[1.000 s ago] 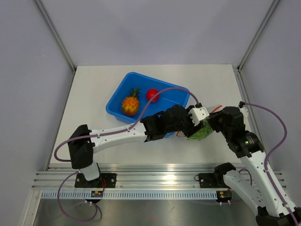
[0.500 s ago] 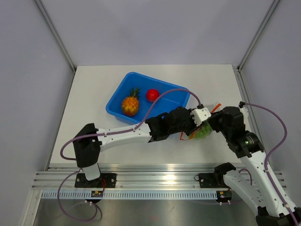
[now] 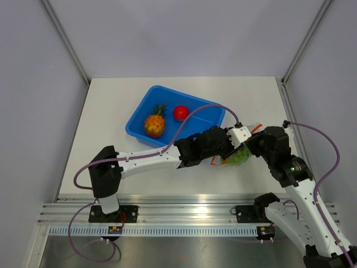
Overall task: Place the food in the zip-top bag and seal the zipper
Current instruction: Zip the zipper food storage bag at the center of the board.
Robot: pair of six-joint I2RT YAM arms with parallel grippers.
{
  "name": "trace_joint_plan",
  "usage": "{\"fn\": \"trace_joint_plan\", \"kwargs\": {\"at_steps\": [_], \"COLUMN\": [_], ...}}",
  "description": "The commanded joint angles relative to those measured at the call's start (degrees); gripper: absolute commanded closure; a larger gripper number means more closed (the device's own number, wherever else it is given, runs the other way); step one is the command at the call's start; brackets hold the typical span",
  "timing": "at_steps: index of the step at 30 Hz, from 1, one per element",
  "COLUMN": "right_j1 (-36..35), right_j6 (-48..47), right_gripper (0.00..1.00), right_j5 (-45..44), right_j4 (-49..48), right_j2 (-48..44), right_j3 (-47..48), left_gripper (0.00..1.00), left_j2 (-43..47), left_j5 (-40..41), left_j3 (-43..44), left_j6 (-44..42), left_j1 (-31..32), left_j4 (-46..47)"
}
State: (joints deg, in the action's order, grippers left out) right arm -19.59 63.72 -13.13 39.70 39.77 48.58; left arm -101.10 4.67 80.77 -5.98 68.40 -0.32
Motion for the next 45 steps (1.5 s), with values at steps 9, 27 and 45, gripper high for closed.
{"fn": "trace_joint_plan", "kwargs": {"at_steps": [9,27,45], "right_j1": [0.0,1.4,10.19], "right_j6": [0.53,-6.51,-9.49], "right_gripper": [1.0,1.0,1.0], "right_j5": [0.12,-11.48,-8.76], "right_j4": [-4.37,-0.59,-0.24], "right_j2": [-0.04,1.63,1.36], "right_j3": [2.66,8.2,8.11], "left_gripper": [1.0,1.0,1.0], "left_j2": [-0.59,2.05,3.28], "left_j5": [2.19,-3.79,-6.69], "left_j3": [2.55,-3.95,-7.56], "left_j6": [0.7,3.95,4.22], "left_j1": [0.07,-1.87,-2.22], "left_j4": [2.87,3.04,2.87]}}
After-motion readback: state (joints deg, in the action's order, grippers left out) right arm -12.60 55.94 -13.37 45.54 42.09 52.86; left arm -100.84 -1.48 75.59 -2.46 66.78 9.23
